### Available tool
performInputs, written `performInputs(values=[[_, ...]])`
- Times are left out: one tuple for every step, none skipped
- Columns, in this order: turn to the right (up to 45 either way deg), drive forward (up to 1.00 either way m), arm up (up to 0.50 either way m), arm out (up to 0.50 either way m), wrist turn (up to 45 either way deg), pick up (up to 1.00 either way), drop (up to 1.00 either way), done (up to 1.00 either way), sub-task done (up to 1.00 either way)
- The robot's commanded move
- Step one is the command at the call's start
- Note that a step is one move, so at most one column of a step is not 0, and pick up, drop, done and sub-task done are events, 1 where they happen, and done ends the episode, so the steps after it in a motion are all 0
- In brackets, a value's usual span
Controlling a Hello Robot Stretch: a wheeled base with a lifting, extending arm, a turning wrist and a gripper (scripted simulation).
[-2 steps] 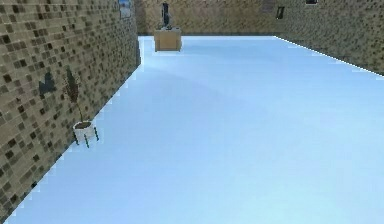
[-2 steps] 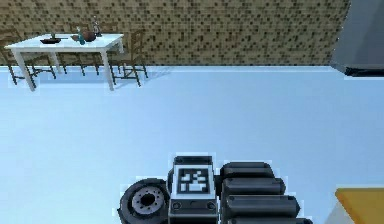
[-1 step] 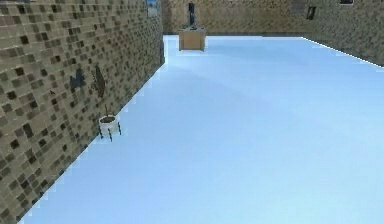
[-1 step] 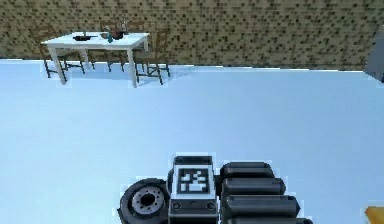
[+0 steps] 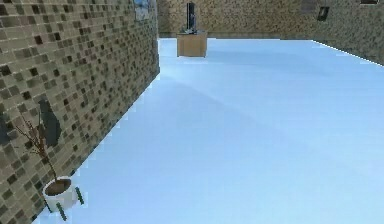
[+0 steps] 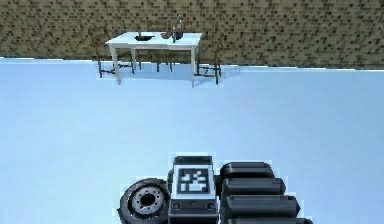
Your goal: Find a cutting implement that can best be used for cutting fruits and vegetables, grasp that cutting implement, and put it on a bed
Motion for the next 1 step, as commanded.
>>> performInputs(values=[[0.0, 1.0, 0.0, 0.0, 0.0, 0.0, 0.0, 0.0, 0.0]])
